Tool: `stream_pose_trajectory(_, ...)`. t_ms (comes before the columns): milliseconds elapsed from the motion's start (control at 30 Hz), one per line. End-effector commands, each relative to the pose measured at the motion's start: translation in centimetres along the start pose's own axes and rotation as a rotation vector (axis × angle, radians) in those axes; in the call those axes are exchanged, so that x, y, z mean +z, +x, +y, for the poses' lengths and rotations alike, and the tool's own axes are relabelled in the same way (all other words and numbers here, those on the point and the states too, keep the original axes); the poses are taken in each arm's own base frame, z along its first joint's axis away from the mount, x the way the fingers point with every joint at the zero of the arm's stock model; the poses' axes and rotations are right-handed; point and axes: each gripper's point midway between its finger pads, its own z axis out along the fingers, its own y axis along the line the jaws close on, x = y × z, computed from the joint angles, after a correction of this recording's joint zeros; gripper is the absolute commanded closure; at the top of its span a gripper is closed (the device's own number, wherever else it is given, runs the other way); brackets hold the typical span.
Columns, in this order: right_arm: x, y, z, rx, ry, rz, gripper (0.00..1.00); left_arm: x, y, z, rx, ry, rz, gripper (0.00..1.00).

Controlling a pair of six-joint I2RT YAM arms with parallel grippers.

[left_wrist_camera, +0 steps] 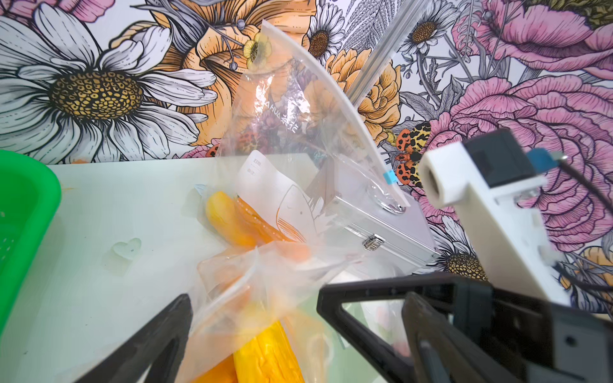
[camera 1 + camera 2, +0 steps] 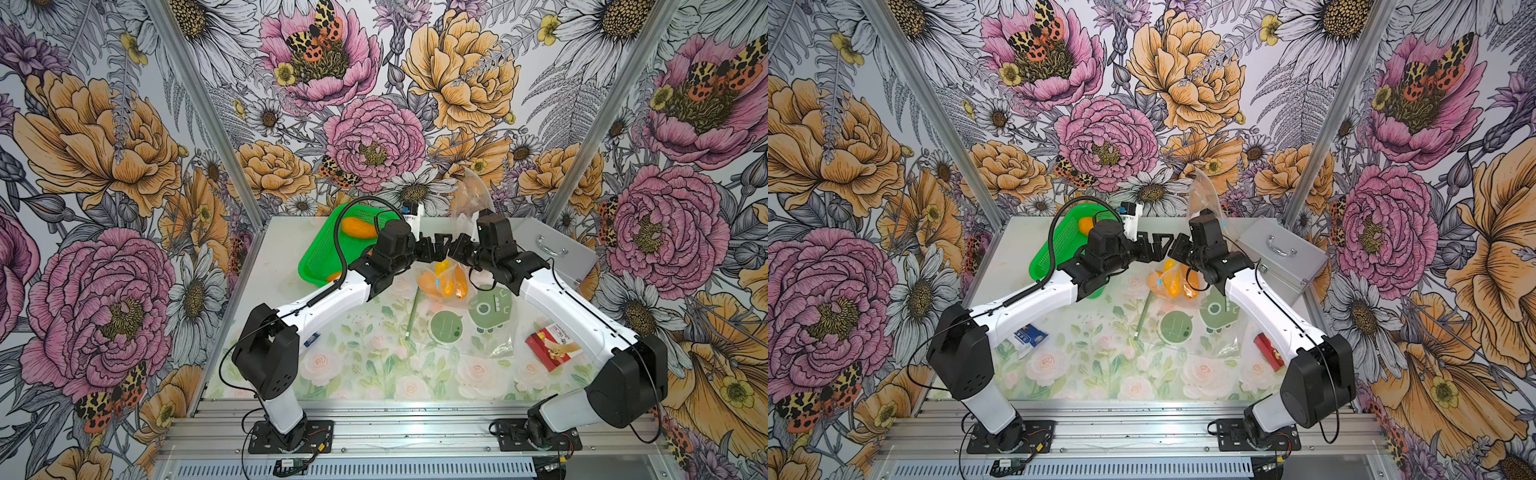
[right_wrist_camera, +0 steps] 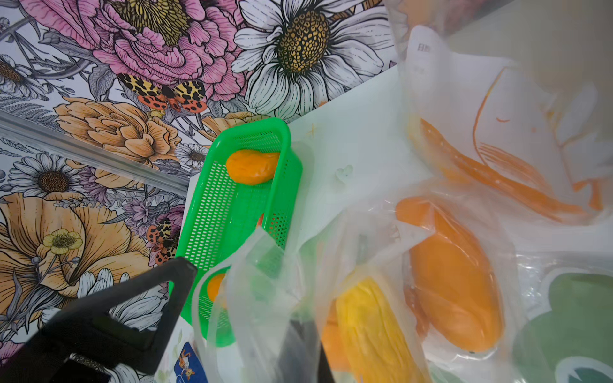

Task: Place the mango in a zip-top bag and seal the zipper
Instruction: Place the mango in the zipper food storage bag, then zip the zipper on the zipper food storage bag.

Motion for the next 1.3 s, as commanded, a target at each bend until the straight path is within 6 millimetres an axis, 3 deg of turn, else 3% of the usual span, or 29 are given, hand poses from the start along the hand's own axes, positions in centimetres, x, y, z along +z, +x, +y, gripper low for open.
stream_pose_trajectory(0,0.2,1.0,0.1,-0.019,-0.006,0.041,1.00,-0.7,-4.2,-1.9,-0.006,0.052,-0.122,0.01)
stream_pose_trajectory(167,0.1,0.6,0.3,-0.015,-0.008,0.029,1.00,-3.7,-7.5,-2.8,-0.005,0.053,-0.195,0.01)
stream_pose_trajectory(267,0.0,0.1,0.5,-0.011,-0.007,0.014,1.00,-6.3,-8.1,-2.4,-0.008,-0.002,-0.197,0.04)
stream_pose_trajectory(400,0.1,-0.3,0.4,-0.003,0.006,-0.001,1.00,-10.2,-5.6,0.1,-0.057,-0.118,-0.162,0.14)
stream_pose_trajectory(500,0.3,-0.6,0.5,0.012,0.006,-0.005,1.00,-12.5,-2.2,0.6,-0.064,-0.134,-0.123,0.19)
stream_pose_trajectory(600,0.5,-0.8,0.7,0.029,-0.001,-0.010,1.00,-13.5,2.1,0.0,-0.042,-0.120,-0.088,0.24)
stream_pose_trajectory(767,0.5,-1.0,0.7,0.054,-0.004,-0.023,1.00,-12.8,7.7,-4.7,0.012,0.088,-0.106,0.35)
stream_pose_trajectory(833,0.4,-1.1,0.8,0.061,-0.007,-0.027,1.00,-11.5,9.4,-5.5,0.052,0.096,-0.069,0.28)
stream_pose_trajectory(867,0.3,-1.1,0.8,0.064,-0.006,-0.030,1.00,-10.6,10.3,-5.8,0.081,0.090,-0.046,0.17)
stream_pose_trajectory(933,0.1,-1.0,0.7,0.072,-0.005,-0.036,1.00,-9.0,11.8,-6.0,0.109,0.074,-0.009,0.08)
stream_pose_trajectory(1133,-0.9,-1.3,0.7,0.080,-0.010,-0.065,1.00,-5.5,12.6,-3.5,0.115,-0.104,-0.030,0.05)
stream_pose_trajectory(1267,-1.7,-1.6,1.3,0.082,-0.030,-0.081,1.00,-3.5,11.6,-2.2,0.123,-0.175,-0.059,0.14)
